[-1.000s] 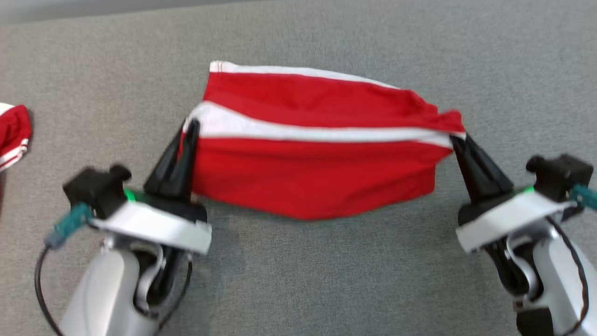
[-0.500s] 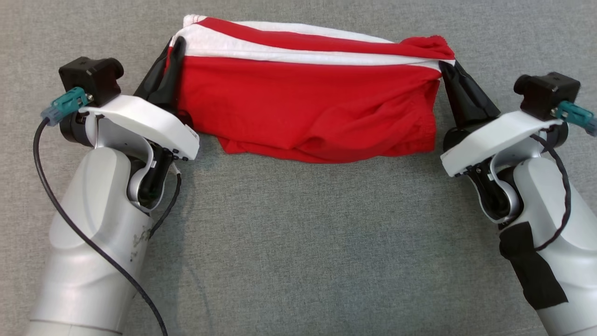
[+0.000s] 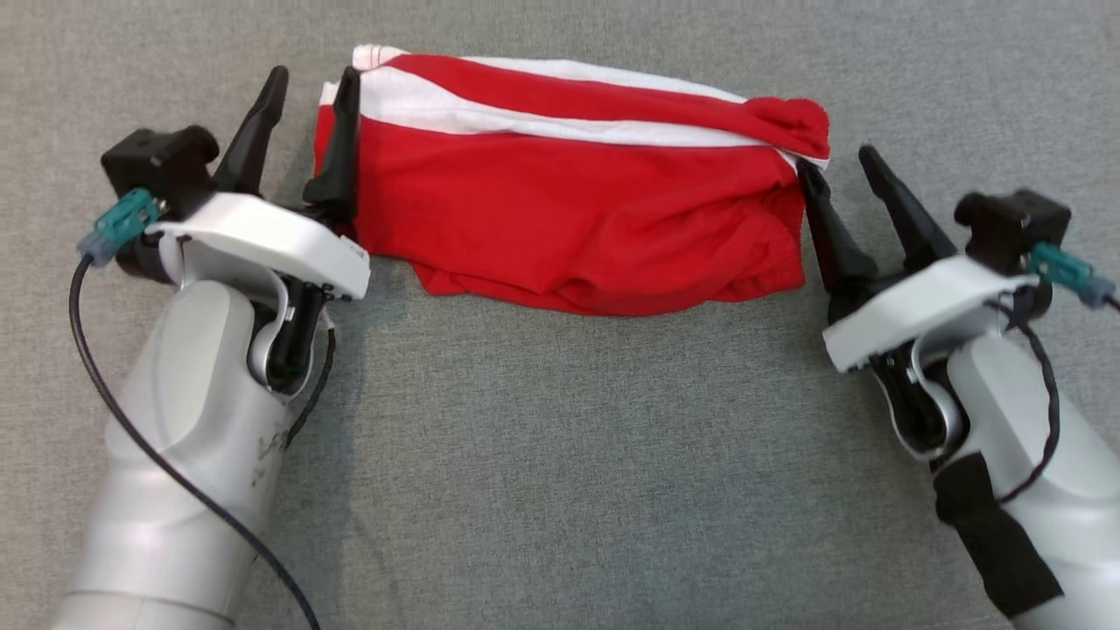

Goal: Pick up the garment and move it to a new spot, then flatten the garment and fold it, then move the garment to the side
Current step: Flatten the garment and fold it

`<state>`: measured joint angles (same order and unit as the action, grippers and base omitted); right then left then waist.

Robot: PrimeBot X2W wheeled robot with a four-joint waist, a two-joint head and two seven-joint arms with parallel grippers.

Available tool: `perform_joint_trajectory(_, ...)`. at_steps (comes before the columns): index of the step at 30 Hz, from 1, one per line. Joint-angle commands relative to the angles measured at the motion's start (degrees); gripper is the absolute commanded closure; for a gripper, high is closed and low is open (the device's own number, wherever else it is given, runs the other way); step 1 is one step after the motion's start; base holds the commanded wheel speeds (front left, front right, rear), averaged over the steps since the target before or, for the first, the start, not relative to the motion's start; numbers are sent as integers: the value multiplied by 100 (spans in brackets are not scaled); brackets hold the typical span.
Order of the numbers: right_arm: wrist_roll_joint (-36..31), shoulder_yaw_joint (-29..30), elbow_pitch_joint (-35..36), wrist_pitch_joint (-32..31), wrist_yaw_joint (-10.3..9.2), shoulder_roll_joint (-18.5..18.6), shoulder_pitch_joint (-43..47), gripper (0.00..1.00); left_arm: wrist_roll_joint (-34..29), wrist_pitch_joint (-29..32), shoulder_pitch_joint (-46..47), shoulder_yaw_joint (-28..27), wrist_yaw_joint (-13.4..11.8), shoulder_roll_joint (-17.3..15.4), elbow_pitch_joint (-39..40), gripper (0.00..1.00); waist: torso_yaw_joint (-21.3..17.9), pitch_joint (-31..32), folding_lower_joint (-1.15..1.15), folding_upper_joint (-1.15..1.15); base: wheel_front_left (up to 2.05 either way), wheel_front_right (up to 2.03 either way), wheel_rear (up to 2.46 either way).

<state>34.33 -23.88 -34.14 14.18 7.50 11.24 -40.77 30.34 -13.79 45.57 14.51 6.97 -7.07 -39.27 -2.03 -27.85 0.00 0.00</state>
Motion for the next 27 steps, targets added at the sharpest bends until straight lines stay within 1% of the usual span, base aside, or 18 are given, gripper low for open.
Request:
perform_joint_trajectory(1,-41,53,119,71,-2,57,185,0,-95,-61,-155,-55,-66,-72,99,0,-5,99,0,0,0,0,0)
perform_joint_trajectory(4,-202,309,482,114,-2,118,578,0,-249,-122,-460,-244,-243,-122,547,0,-25,230,0,0,0,0,0)
perform_joint_trajectory(6,-399,673,893,112,-2,92,868,0,-411,-129,-757,-440,-375,-149,1040,0,-36,299,0,0,0,0,0)
perform_joint_trajectory(9,-811,1207,1525,109,-2,-39,1374,0,-706,-126,-1316,-672,-554,-183,1745,0,-59,431,0,0,0,0,0)
perform_joint_trajectory(13,-1344,1770,2237,111,-2,-243,1954,0,-1087,-129,-1970,-858,-741,-239,2491,0,-75,621,0,0,0,0,0)
perform_joint_trajectory(14,-1572,1993,2498,111,-2,-318,2190,0,-1263,-129,-2292,-895,-845,-260,2781,0,-62,728,0,0,0,0,0)
perform_joint_trajectory(18,-1929,2280,2834,111,-2,-441,2625,0,-1534,-127,-2830,-951,-1033,-311,3287,0,-46,971,0,0,0,0,0)
perform_joint_trajectory(19,-1929,2280,2834,111,-2,-441,2625,0,-1534,-127,-2830,-951,-1033,-311,3287,0,-46,971,0,0,0,0,0)
perform_joint_trajectory(24,-2256,2468,3027,113,-2,-532,3158,0,-1617,-110,-3485,-932,-1180,-341,3612,0,-39,1306,0,0,0,0,0)
perform_joint_trajectory(27,-2346,2522,3094,105,-2,-594,3462,0,-1637,0,-3833,-874,-1262,-298,3803,0,-41,1476,0,0,0,0,0)
